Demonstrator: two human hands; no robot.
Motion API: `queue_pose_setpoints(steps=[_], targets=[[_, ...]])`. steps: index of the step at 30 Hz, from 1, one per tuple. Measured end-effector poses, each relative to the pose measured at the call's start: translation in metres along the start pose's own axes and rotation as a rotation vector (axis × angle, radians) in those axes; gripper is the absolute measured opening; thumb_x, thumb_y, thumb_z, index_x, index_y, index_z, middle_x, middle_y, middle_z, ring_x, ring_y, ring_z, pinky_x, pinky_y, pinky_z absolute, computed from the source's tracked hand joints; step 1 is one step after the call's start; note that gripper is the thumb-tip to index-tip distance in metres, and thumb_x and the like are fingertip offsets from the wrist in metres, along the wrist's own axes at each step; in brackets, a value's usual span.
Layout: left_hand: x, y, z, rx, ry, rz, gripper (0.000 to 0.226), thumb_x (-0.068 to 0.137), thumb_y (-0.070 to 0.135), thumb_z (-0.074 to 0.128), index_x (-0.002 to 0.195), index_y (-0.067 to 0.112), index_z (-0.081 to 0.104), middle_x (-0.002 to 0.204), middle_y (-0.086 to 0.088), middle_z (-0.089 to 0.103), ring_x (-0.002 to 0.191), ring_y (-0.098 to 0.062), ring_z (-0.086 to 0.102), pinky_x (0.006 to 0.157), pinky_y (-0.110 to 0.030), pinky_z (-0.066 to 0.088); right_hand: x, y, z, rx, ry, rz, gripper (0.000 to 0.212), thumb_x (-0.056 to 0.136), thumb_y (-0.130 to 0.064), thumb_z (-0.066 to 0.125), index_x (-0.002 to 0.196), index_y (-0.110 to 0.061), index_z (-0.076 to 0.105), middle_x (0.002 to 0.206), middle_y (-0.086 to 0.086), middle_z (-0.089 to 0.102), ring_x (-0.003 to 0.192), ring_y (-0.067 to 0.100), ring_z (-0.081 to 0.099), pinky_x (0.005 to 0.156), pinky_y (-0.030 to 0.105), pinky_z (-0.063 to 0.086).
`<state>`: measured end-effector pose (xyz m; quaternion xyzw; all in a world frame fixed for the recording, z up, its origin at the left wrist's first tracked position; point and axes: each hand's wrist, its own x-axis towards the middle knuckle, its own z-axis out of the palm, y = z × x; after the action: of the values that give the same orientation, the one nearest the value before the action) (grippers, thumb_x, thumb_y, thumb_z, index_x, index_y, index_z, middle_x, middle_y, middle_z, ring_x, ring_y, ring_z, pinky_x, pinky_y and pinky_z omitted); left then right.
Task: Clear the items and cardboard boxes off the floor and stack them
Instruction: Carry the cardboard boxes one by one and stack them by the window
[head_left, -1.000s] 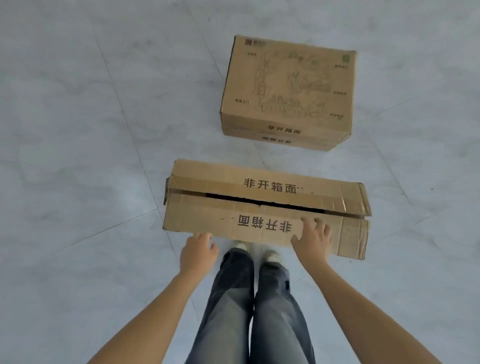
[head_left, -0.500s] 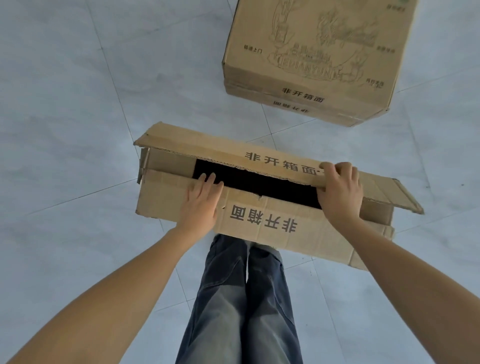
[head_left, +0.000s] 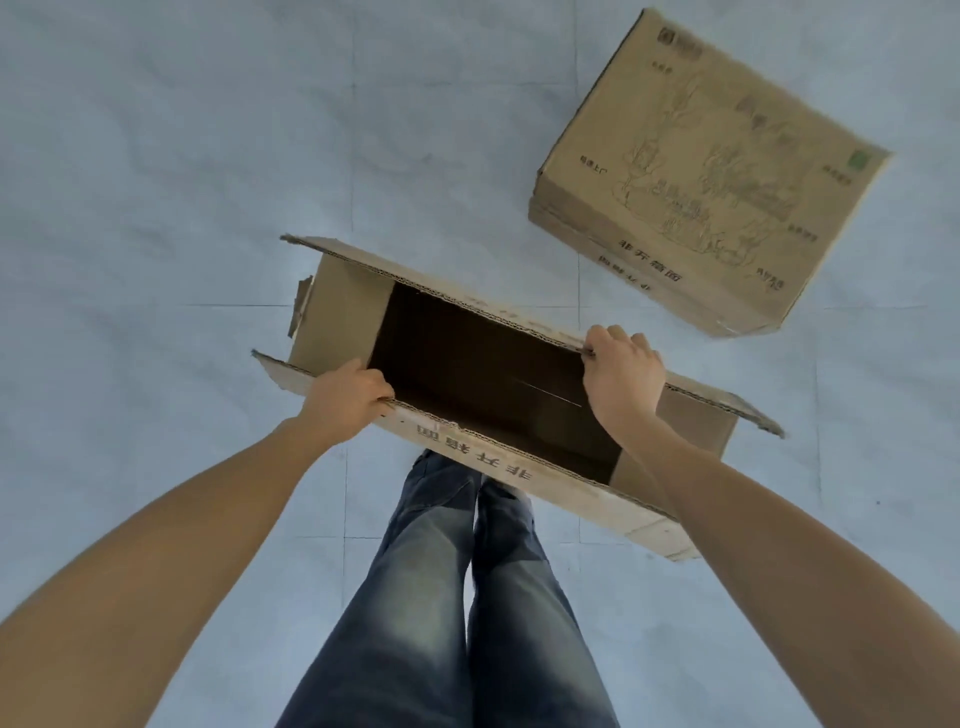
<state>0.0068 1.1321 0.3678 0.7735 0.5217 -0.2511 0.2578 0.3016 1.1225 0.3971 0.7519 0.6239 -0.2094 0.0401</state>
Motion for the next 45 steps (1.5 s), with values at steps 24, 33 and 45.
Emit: queue_pose_setpoints(steps=[24,33,45], targets=[[-0.590,-0.063,0.144,-0.716,0.642,-1.340,0.018,0.085,0.027,0.066,0.099,0.017,0.065,0.100,0.001,0.063,0.093,-0.016,0.052,0.074,-0.027,0.040,-0.319,-0.451,-0.045,-0.223,0.055,-1.505,0.012,0.095,-0.007,0.043,0.088,-0.015,0.046,0.087,0.004,0.054,0.075,0.019,0.039,0.047,0.024,0.016],[-0.781,-0.043,0.267,-0.867,0.815,-1.691,0.018,0.084,0.028,0.065,0.100,0.022,0.067,0.100,0.004,0.064,0.095,-0.016,0.055,0.085,-0.036,0.049,-0.548,-0.588,0.032,-0.199,0.087,-1.881,0.035,0.095,-0.009,0.043,0.065,-0.018,0.028,0.066,-0.004,0.041,0.081,0.022,0.035,0.069,0.029,0.027],[-0.914,-0.077,0.373,-1.047,0.928,-2.118,0.017,0.081,0.015,0.070,0.098,0.015,0.072,0.090,0.007,0.061,0.089,-0.013,0.055,0.081,-0.024,0.043,-0.742,-0.750,0.150,-0.149,-0.007,-2.356,0.015,0.096,-0.015,0.046,0.106,-0.012,0.057,0.111,0.003,0.056,0.103,0.019,0.047,0.074,0.024,0.036]])
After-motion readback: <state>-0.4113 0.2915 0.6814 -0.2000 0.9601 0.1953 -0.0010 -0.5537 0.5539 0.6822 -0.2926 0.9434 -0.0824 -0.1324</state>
